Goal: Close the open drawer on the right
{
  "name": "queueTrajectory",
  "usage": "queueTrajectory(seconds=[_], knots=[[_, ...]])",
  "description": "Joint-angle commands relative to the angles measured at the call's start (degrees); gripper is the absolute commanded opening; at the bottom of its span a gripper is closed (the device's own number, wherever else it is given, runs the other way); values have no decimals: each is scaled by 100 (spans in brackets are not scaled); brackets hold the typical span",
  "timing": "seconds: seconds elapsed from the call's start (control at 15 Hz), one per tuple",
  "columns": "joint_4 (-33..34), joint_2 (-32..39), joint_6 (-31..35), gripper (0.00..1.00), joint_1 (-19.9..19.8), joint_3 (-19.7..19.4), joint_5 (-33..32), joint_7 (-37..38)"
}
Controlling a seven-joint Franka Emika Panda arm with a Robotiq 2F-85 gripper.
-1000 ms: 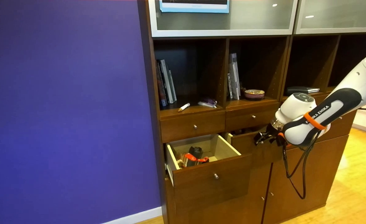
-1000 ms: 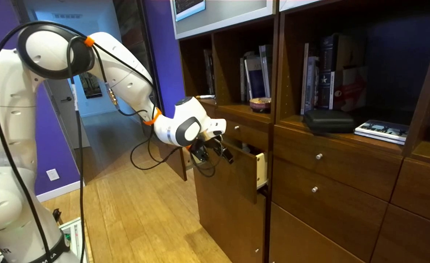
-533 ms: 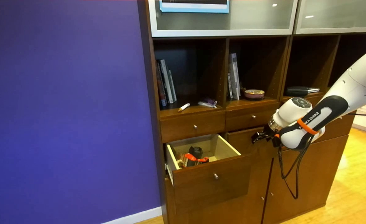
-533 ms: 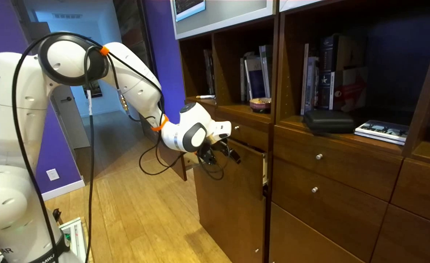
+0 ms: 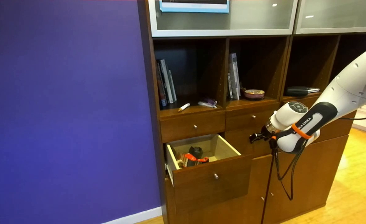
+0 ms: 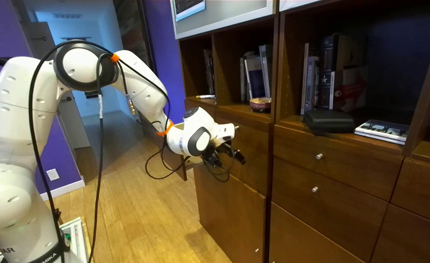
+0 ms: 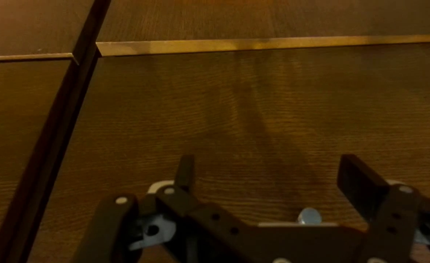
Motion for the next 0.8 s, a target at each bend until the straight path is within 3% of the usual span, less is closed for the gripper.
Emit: queueTrajectory(seconds=[0.0, 0.2, 0.27, 0.53, 0.73], knots=[[97, 57, -130, 100, 138, -91, 65, 78], [-79, -211, -557, 100, -53, 219, 34, 17], [-168, -314, -769, 100, -43, 328, 568, -512], [-572, -1214, -2317, 100, -206, 724, 923, -962], [-731, -1947, -3434, 100, -119, 675, 905, -954]])
